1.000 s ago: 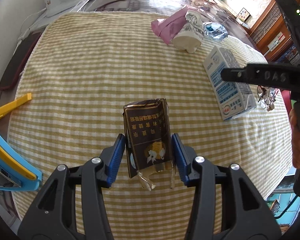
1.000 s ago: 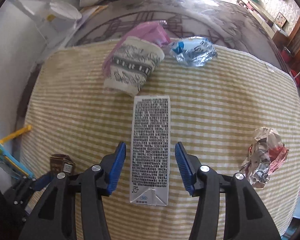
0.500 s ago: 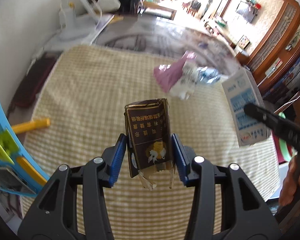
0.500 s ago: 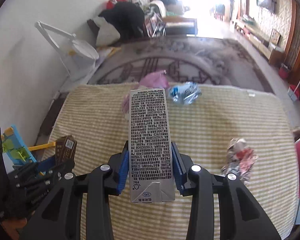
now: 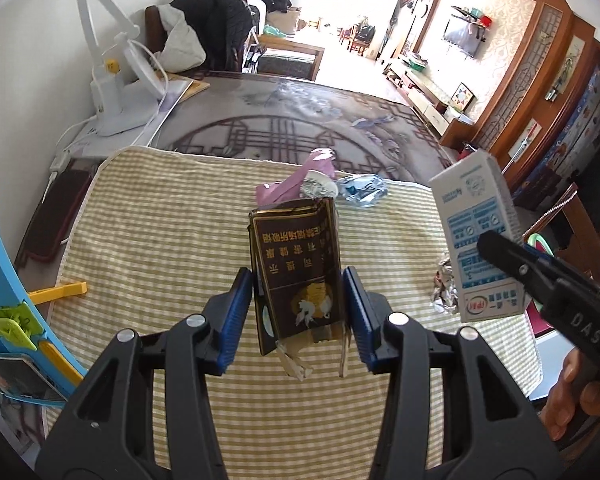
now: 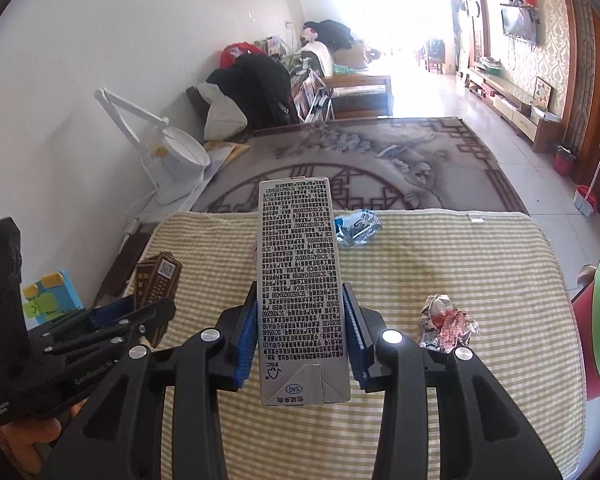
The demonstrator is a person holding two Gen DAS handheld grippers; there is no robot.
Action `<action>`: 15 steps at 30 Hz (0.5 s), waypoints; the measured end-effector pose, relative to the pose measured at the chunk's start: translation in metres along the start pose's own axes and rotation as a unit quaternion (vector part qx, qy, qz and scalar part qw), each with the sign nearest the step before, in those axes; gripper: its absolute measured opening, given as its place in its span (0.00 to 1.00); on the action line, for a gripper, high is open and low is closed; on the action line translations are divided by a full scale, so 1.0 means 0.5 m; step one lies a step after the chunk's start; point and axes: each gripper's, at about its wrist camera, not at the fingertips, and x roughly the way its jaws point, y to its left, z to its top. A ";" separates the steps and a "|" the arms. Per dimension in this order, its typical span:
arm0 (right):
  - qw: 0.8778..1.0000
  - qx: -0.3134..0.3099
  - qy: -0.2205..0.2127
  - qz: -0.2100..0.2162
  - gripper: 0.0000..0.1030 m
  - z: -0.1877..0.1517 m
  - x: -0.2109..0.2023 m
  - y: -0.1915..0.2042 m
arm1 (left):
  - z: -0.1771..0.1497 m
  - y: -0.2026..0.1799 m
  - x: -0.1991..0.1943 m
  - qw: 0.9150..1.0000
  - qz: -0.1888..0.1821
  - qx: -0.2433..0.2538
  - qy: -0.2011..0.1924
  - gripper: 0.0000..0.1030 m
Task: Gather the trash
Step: 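Lift the cigarette pack with the left tool while the right tool lifts the milk carton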
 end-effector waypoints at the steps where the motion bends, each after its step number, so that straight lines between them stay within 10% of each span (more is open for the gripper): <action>1: 1.000 0.000 -0.006 0.002 0.36 0.000 -0.009 -0.004 | 0.001 -0.006 0.001 1.000 0.001 0.002 0.000 0.43; 15: 0.999 0.008 -0.041 0.003 0.36 -0.021 -0.111 -0.128 | -0.021 -0.177 0.011 0.999 0.001 0.032 0.007 0.43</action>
